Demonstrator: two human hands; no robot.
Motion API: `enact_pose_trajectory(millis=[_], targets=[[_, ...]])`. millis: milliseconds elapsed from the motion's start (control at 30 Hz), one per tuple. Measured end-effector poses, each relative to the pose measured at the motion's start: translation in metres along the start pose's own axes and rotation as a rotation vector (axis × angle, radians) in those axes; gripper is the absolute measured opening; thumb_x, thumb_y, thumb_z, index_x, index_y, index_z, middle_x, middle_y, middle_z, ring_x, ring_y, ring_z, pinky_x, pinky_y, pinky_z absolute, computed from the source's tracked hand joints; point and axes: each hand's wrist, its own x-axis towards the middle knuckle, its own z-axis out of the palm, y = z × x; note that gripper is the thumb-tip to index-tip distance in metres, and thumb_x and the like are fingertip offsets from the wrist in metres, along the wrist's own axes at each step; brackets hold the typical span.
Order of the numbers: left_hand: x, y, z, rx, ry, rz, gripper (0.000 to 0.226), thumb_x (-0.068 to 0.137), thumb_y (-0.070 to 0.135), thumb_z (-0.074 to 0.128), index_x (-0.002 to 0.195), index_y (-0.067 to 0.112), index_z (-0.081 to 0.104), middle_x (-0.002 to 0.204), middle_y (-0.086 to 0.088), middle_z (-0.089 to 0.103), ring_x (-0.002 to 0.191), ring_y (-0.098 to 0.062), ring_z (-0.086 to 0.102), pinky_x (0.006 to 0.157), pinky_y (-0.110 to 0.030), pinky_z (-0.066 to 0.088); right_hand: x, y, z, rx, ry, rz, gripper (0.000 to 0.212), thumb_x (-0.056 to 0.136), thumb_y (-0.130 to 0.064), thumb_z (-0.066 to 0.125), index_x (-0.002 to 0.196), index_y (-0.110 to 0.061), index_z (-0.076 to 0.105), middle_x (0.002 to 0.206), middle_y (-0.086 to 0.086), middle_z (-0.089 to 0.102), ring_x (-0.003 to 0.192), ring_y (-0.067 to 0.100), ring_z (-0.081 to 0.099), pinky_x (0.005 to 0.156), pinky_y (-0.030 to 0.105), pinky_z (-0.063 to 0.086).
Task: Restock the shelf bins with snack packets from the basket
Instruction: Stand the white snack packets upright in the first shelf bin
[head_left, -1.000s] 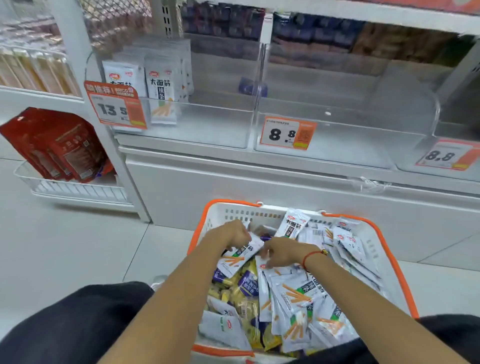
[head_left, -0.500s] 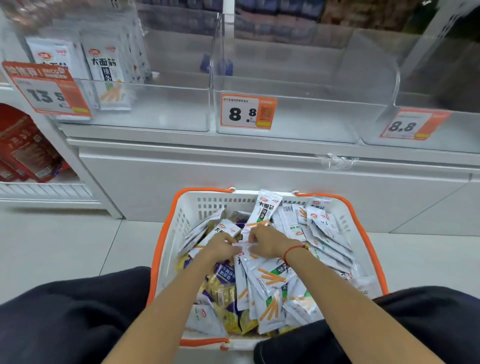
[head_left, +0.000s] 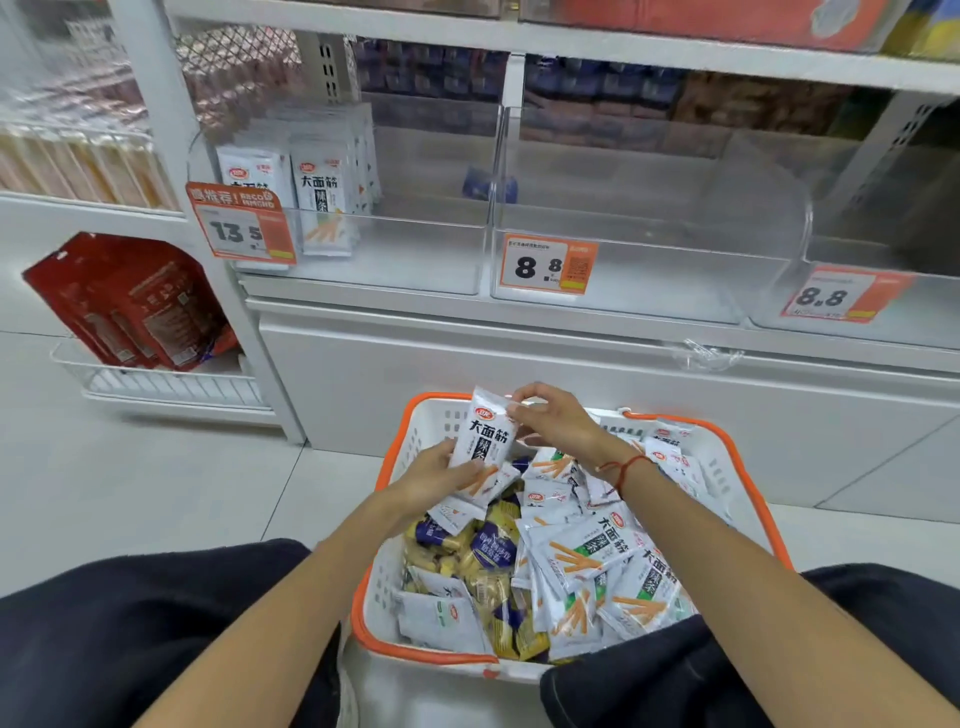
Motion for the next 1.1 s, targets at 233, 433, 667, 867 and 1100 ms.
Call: enact_pose_trajectory(millis=[233,433,667,867,1100], targets=[[-0.010,-0.036,0.019,-0.044,0.031,-0.122,0.026,0.099,0.025,0.050,0.124,0.024,0.055,0.131,-0.002,0.059,0.114,-0.019,0.057,0.105,-0.038,0.041,-0.029,0.071,-0.036,-1.220,-0.186,0.477,0.013,0.093,-0.019,0.050,0.091,-0.006,0.053,0.085,0.003,0.053,0.084,0.021,0.054,0.077,0.029,0.045],[-0.004,-0.027,0.023,-0.105,0.080,-0.128,0.035,0.101,0.015,0.044,0.136,0.018,0.043,0.139,-0.004,0.049,0.127,-0.025,0.047,0.110,-0.037,0.034,-0.055,0.099,-0.024,-1.380,-0.011,0.540,0.072,0.088,-0.066,0.042,0.121,-0.003,0.052,0.122,0.010,0.054,0.104,0.021,0.059,0.070,0.028,0.048],[0.008,-0.020,0.038,-0.047,0.057,-0.153,0.042,0.103,0.014,0.035,0.146,0.012,0.034,0.147,-0.008,0.041,0.132,-0.027,0.042,0.103,-0.031,0.034,-0.043,0.094,-0.027,-0.760,-0.012,0.403,0.064,0.083,-0.017,0.069,0.134,-0.004,0.034,0.105,0.010,0.055,0.090,0.022,0.058,0.066,0.027,0.045],[0.002,-0.016,0.025,-0.034,0.063,-0.183,0.044,0.105,0.016,0.031,0.148,0.012,0.027,0.152,-0.006,0.032,0.138,-0.025,0.032,0.110,-0.034,0.027,-0.041,0.073,-0.026,-0.498,-0.195,0.288,0.037,0.095,-0.020,0.056,0.127,-0.007,0.041,0.121,0.004,0.043,0.112,0.022,0.048,0.083,0.026,0.040],[-0.012,-0.001,0.015,0.101,0.032,-0.132,0.042,0.104,0.017,0.027,0.145,0.013,0.032,0.142,0.001,0.041,0.125,-0.017,0.040,0.093,-0.023,0.028,-0.029,0.036,-0.011,-0.226,-0.265,0.119,0.037,0.094,-0.011,0.056,0.130,-0.008,0.047,0.105,-0.003,0.057,0.085,0.012,0.058,0.078,0.022,0.051]])
